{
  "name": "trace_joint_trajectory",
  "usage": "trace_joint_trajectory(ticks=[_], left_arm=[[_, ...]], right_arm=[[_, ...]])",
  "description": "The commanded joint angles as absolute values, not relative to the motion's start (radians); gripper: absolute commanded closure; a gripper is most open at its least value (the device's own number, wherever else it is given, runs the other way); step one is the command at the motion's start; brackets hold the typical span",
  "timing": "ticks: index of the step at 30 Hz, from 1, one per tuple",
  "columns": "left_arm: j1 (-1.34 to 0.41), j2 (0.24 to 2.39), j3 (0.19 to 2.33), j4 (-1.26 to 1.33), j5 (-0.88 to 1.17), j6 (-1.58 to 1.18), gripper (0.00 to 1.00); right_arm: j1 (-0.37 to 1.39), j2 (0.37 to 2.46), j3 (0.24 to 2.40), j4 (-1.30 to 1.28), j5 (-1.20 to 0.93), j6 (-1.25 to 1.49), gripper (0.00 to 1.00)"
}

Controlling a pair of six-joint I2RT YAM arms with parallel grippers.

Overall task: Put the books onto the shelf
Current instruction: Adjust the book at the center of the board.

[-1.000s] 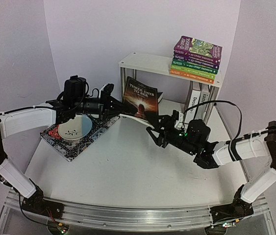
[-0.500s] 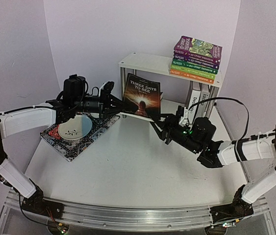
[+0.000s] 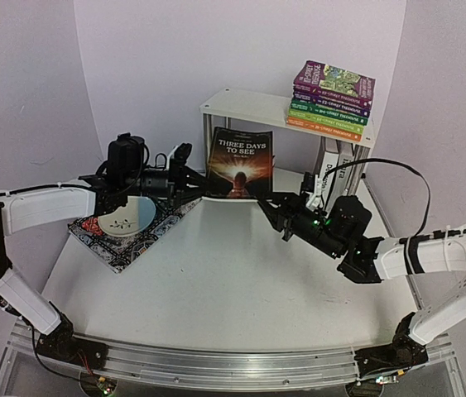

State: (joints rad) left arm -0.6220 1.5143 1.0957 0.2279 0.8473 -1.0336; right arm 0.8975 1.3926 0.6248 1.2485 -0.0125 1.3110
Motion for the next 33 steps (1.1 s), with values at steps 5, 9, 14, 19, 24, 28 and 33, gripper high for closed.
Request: trace_joint_trajectory(ticks=[5, 9, 14, 19, 24, 28, 33], left_arm=[[-0.622, 1.523, 1.077, 0.288, 0.816, -0.941, 0.65], [-0.617, 1.535, 1.067, 0.288, 0.802, -0.929, 0.5], [-0.605, 1.563, 1.06, 0.287, 0.797, -0.912, 0.44], [-0.592, 1.601, 1.05, 0.287, 0.79, -0.883, 0.6], [-0.585, 1.632, 1.054, 0.287, 0.789, -0.85, 0.88], [-0.571, 1.641, 1.05, 0.287, 0.791, -0.841, 1.0], [-0.571, 1.628, 1.046, 0.287, 0.795, -0.827, 1.0]], right_arm=[[0.899, 1.356, 0.605, 1.373, 0.043, 1.272, 1.0], [0.899, 1.384, 0.601, 1.366, 0.051, 1.265, 1.0], [0.899, 1.431, 0.63, 1.36, 0.043, 1.239, 1.0], [0.899, 1.492, 0.66, 1.348, 0.022, 1.239, 1.0], [0.899, 1.527, 0.659, 1.344, 0.03, 1.216, 1.0], [0.899, 1.549, 0.653, 1.349, 0.055, 1.209, 0.83], [0.9, 1.592, 0.679, 1.381, 0.064, 1.214, 0.61]])
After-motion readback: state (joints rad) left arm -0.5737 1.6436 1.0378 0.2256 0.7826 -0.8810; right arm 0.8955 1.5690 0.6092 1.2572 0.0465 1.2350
